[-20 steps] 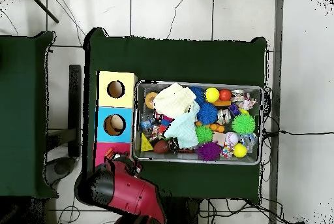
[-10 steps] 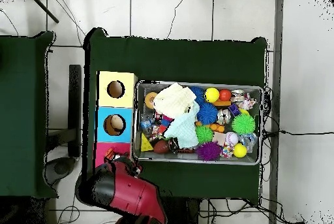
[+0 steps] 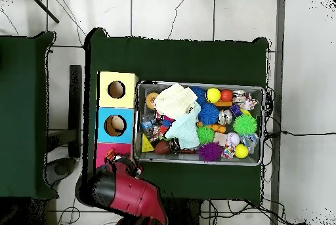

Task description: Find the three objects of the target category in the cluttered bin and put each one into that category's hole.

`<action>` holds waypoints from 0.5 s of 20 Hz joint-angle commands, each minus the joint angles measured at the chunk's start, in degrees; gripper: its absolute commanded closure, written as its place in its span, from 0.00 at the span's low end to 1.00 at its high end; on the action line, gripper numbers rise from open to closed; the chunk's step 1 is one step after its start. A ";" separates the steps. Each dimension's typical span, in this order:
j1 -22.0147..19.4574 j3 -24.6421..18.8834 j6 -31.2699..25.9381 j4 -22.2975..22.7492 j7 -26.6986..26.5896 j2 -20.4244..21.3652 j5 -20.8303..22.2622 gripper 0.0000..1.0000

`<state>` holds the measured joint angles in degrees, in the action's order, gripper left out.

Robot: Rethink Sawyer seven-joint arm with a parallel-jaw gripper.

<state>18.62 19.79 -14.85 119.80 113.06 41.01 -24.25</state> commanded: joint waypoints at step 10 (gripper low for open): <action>3.31 -0.18 -5.20 -1.26 9.18 -1.26 1.92 1.00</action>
<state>22.02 20.72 -14.87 119.81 113.06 40.97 -24.22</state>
